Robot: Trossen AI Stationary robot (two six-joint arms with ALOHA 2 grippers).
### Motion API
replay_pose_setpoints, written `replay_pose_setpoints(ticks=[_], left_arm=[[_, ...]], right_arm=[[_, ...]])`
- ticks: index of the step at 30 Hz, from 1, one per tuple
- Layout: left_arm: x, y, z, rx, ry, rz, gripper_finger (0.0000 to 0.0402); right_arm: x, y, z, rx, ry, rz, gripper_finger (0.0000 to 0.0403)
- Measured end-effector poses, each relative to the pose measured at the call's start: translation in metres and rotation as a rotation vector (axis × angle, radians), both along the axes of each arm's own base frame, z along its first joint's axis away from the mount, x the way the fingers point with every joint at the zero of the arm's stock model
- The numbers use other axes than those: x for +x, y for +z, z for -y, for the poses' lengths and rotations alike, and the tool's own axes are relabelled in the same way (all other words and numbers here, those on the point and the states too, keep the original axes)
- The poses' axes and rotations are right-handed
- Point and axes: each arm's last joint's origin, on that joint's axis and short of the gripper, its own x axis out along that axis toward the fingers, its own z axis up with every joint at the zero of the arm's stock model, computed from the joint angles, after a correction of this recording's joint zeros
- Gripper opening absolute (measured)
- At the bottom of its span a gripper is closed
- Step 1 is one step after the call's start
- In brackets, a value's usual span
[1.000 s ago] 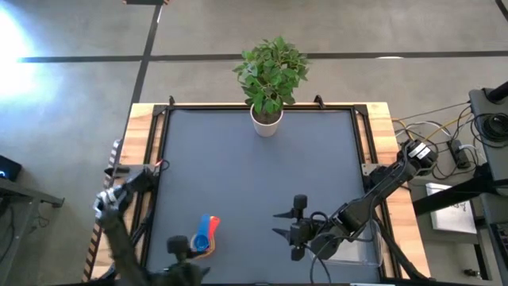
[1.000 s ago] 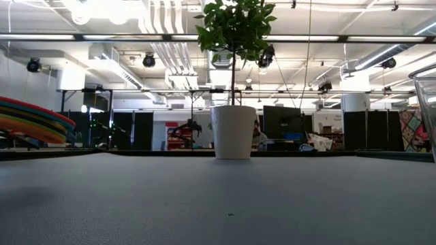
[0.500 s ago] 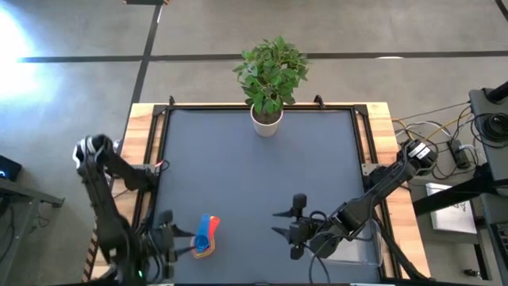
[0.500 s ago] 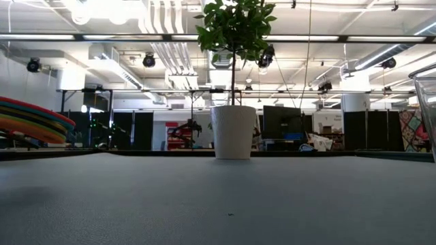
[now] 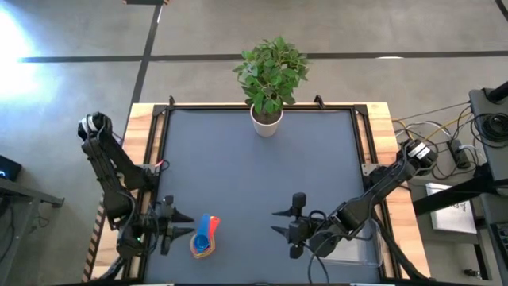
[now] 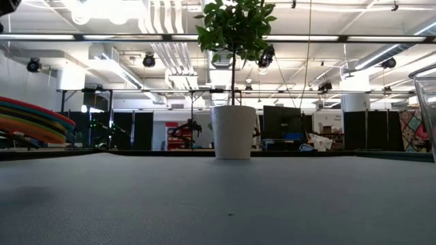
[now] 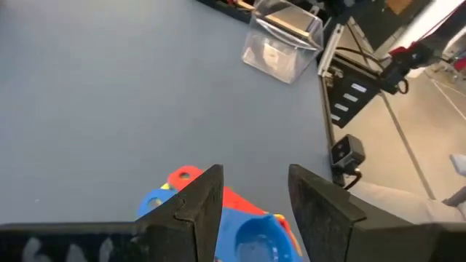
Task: Nest measuring cups in basket
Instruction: Stack the blue measuring cup on top of the orange measuring cup
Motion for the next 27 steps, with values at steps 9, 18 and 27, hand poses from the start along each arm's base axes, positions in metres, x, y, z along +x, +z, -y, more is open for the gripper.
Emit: replay_pose_setpoints(ticks=[9, 18, 27], left_arm=[[-0.002, -0.012, -0.006, 0.095, -0.012, -0.011, 0.0139], [-0.001, -0.013, -0.013, 0.245, 0.098, 0.114, 0.0139], [-0.001, -0.012, -0.015, 0.368, 0.120, 0.156, 0.0139]], right_arm=[[0.005, 0.009, 0.010, 0.076, 0.138, -0.034, 0.0186], [0.018, 0.010, 0.032, 0.027, 0.133, -0.050, 0.0186], [0.029, 0.013, 0.054, 0.110, 0.189, -0.073, 0.0186]])
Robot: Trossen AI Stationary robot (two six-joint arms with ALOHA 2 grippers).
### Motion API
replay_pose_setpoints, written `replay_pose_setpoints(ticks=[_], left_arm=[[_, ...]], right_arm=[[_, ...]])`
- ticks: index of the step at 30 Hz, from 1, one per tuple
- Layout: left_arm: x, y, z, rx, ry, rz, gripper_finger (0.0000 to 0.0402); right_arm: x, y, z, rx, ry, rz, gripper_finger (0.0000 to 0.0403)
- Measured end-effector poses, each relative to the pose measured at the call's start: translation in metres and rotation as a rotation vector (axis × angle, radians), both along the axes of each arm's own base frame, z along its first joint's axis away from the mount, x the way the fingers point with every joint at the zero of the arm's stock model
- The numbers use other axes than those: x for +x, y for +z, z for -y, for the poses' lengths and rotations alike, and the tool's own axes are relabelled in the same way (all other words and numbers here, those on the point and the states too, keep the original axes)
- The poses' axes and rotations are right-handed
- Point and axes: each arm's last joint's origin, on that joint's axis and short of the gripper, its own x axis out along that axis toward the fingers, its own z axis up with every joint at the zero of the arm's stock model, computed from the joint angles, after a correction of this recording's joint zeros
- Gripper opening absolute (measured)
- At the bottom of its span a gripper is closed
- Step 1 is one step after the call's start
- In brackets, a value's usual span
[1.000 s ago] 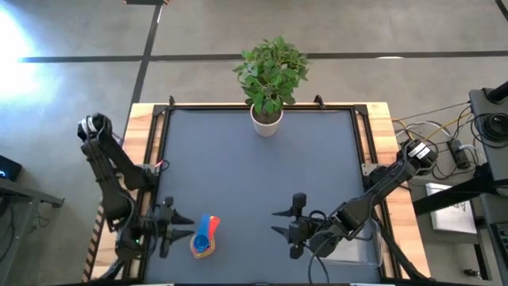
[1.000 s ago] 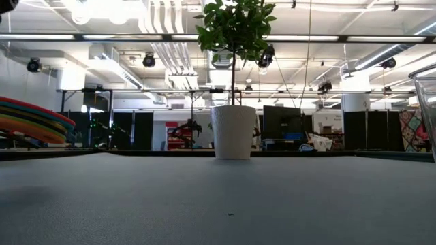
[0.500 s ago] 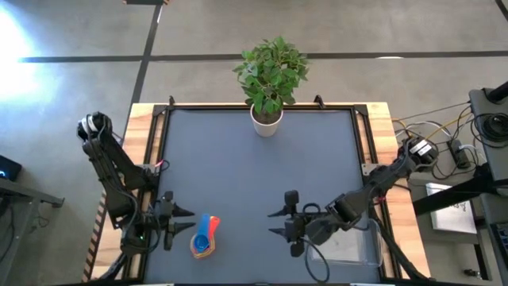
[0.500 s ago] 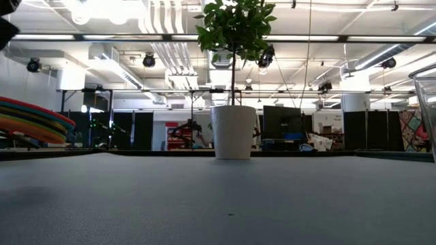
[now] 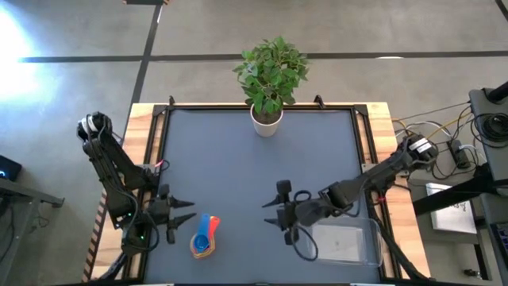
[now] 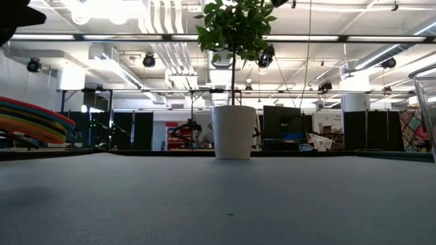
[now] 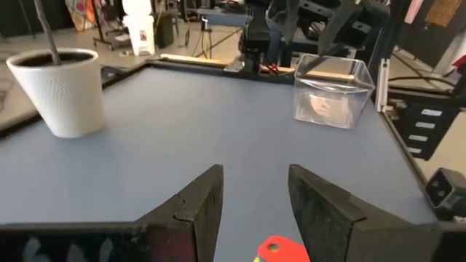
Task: Nest measuring cups in basket
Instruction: Stack the blue measuring cup on top of the orange measuring cup
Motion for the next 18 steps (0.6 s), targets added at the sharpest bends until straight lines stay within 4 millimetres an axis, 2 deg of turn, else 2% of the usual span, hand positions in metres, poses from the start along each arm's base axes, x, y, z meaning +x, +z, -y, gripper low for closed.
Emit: replay_pose_setpoints(ticks=[11, 18], left_arm=[[0.001, 0.007, -0.001, 0.093, 0.068, 0.085, 0.0139], [0.001, 0.007, -0.001, 0.113, 0.066, 0.077, 0.0139]], right_arm=[[0.004, -0.010, 0.016, -0.025, -0.020, -0.030, 0.0186], [0.004, -0.014, 0.019, -0.030, -0.025, -0.042, 0.0186]])
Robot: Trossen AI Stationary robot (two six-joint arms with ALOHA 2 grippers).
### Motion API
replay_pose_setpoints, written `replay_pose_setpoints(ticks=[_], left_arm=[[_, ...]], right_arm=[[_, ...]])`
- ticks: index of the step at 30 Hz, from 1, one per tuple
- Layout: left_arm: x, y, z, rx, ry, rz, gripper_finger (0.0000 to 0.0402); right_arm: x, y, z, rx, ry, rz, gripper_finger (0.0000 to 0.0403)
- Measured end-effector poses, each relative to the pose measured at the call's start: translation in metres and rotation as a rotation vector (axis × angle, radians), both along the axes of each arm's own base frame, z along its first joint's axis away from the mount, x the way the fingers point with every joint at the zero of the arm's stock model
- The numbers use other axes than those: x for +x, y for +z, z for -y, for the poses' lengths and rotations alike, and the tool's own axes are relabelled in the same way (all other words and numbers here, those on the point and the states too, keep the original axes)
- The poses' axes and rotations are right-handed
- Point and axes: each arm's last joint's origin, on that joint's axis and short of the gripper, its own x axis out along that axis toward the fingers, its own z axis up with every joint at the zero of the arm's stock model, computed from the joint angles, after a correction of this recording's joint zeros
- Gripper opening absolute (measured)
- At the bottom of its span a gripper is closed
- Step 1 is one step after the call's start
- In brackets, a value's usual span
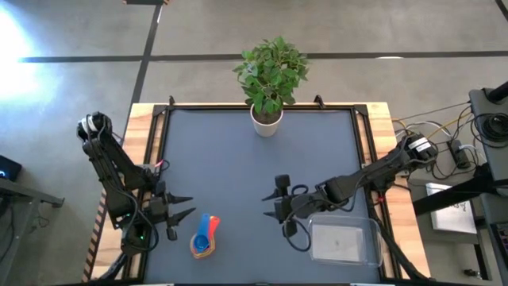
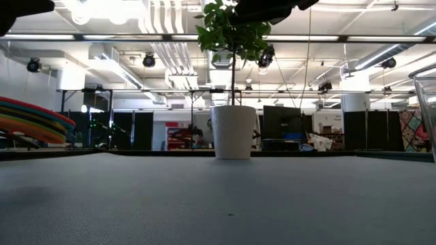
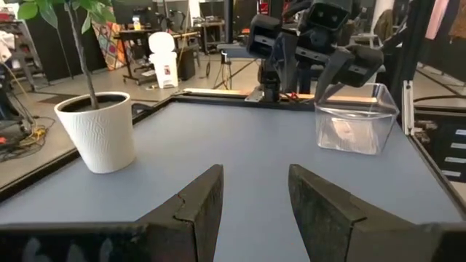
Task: Nest measuring cups in basket
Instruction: Stack the blue measuring cup on top of the orange measuring cup
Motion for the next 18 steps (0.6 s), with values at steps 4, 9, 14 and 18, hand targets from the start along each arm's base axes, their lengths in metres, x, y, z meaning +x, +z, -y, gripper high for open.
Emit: replay_pose_setpoints(ticks=[4, 9, 14, 18], left_arm=[[0.000, 0.001, 0.001, -0.035, -0.012, -0.009, 0.0139], [0.001, -0.003, 0.000, -0.114, -0.035, -0.053, 0.0139], [0.002, -0.012, -0.008, -0.215, -0.036, -0.172, 0.0139], [0.001, -0.018, -0.017, -0.257, 0.014, -0.244, 0.0139]], right_arm=[[-0.001, -0.002, 0.000, -0.002, 0.000, -0.004, 0.0186], [-0.001, -0.003, 0.000, -0.007, -0.003, -0.008, 0.0186], [0.000, -0.004, 0.002, -0.013, -0.008, -0.008, 0.0186], [0.001, -0.004, 0.006, -0.013, -0.019, -0.008, 0.0186]])
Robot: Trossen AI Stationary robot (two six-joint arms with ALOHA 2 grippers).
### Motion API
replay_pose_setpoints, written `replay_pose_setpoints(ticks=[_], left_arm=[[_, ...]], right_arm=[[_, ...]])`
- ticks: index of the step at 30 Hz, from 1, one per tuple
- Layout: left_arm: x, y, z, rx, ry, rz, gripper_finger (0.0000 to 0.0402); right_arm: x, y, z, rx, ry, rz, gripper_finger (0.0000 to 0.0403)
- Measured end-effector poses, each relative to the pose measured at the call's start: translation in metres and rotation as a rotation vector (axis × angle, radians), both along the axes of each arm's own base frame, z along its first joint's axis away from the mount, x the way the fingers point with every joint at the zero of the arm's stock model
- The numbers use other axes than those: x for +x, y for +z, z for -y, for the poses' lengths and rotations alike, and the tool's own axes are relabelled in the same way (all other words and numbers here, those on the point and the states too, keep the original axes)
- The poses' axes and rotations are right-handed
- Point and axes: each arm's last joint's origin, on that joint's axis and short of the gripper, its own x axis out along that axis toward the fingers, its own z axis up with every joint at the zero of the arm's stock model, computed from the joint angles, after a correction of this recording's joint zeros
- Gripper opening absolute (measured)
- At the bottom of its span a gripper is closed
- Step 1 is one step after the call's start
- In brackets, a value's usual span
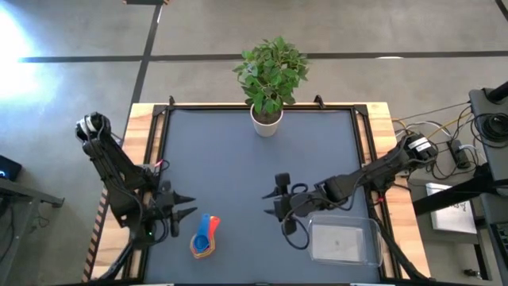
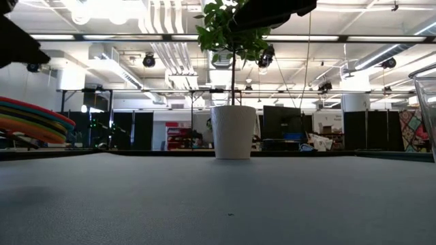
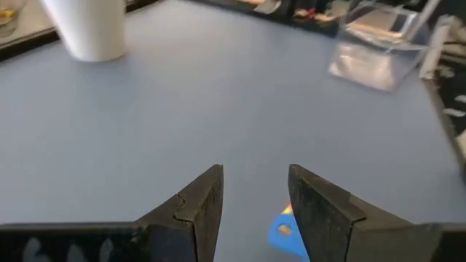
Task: Nest measuring cups in basket
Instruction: Stack the blue measuring cup on top of the orange measuring cup
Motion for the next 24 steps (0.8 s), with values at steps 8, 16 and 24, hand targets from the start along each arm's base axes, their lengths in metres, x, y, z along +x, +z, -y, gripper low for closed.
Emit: replay_pose_setpoints(ticks=[8, 16, 24], left_arm=[[-0.007, -0.008, -0.014, -0.085, 0.106, -0.102, 0.0139], [-0.009, -0.021, -0.022, -0.218, 0.219, -0.251, 0.0139], [-0.004, -0.027, -0.024, -0.223, 0.262, -0.310, 0.0139]], right_arm=[[0.001, -0.001, 0.002, 0.020, -0.018, -0.001, 0.0186], [0.001, -0.001, 0.003, 0.022, -0.022, -0.003, 0.0186], [0.001, -0.002, 0.005, 0.019, -0.028, -0.005, 0.0186]])
